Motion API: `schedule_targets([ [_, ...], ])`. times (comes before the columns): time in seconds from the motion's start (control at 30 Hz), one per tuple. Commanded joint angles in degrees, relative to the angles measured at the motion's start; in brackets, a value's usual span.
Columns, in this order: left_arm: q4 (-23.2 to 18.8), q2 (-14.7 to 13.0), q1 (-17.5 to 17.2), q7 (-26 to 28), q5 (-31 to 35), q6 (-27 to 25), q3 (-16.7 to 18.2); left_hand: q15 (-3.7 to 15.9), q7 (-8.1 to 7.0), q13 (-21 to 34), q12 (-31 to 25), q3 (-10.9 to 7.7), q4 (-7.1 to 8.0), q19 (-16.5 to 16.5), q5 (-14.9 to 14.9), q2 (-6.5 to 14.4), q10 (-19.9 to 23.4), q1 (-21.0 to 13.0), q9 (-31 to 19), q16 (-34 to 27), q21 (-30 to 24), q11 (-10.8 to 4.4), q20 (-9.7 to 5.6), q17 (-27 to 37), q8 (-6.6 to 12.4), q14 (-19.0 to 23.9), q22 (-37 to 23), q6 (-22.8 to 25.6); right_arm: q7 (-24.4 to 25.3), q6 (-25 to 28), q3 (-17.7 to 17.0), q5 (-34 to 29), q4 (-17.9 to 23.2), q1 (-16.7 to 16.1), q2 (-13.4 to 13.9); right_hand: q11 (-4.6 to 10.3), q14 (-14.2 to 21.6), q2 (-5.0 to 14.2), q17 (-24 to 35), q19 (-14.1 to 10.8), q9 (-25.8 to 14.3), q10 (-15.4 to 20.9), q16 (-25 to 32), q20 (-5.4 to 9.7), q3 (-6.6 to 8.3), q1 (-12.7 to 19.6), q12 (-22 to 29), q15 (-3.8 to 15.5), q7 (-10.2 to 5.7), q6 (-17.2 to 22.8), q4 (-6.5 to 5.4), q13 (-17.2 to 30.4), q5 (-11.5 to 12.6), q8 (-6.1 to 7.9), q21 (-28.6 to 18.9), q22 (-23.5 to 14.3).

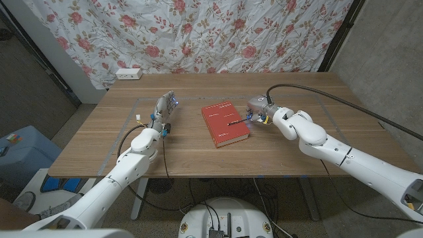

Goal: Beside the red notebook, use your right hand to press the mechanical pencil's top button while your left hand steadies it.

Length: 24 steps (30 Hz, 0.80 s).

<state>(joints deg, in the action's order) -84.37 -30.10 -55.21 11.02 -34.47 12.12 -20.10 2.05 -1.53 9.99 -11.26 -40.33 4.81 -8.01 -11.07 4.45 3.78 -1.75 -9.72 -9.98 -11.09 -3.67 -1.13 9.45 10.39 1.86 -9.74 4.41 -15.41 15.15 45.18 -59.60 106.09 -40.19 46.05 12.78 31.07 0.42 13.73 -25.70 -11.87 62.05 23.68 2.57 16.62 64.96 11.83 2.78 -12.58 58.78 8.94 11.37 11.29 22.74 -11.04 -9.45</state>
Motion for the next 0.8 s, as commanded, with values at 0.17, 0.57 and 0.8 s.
schedule_targets([
  [0.17,-0.34,-0.04,-0.29,0.39,0.04,-0.26,-0.03,1.45,0.02,0.14,0.12,-0.49,0.07,-0.39,-0.09,4.00,0.52,0.66,-0.17,-0.25,-0.18,0.15,0.16,0.29,0.01,0.28,-0.13,0.52,2.46,-1.57,-0.75,0.01,0.22,-0.93,0.98,-0.06,1.33,-0.08,0.46,-0.42,-0.32,1.67,1.08,0.77,-0.90,0.36,0.58,8.93,-0.12,1.53,-0.14,0.33,0.30,0.96,0.06,-0.17],
  [0.57,-0.85,-0.43,-0.47,0.44,0.09,-0.41,0.15,1.44,-0.01,0.15,0.12,-0.56,0.12,-0.41,-0.08,3.96,0.62,0.68,-0.17,-0.22,-0.14,0.21,0.16,0.28,-0.02,0.29,-0.13,0.52,2.44,-2.67,-1.54,0.59,0.95,-1.11,1.61,-0.11,1.93,0.52,0.82,-0.45,-0.43,2.35,1.87,0.90,-1.80,-0.51,0.54,8.77,-0.07,2.09,-0.78,0.44,0.17,1.29,0.10,-0.19],
  [0.8,-1.31,-0.97,-0.35,0.02,0.17,-0.69,0.19,1.46,-0.02,0.15,0.14,-0.60,0.14,-0.41,-0.08,3.95,0.62,0.68,-0.17,-0.21,-0.12,0.18,0.17,0.28,-0.03,0.31,-0.14,0.51,2.48,-2.76,-2.33,0.95,1.75,-1.42,2.04,-0.14,2.03,1.02,0.95,-0.50,-0.52,2.74,2.15,0.91,-2.41,-1.57,0.52,8.69,-0.05,2.49,-1.34,0.51,0.09,1.54,0.09,-0.19],
])
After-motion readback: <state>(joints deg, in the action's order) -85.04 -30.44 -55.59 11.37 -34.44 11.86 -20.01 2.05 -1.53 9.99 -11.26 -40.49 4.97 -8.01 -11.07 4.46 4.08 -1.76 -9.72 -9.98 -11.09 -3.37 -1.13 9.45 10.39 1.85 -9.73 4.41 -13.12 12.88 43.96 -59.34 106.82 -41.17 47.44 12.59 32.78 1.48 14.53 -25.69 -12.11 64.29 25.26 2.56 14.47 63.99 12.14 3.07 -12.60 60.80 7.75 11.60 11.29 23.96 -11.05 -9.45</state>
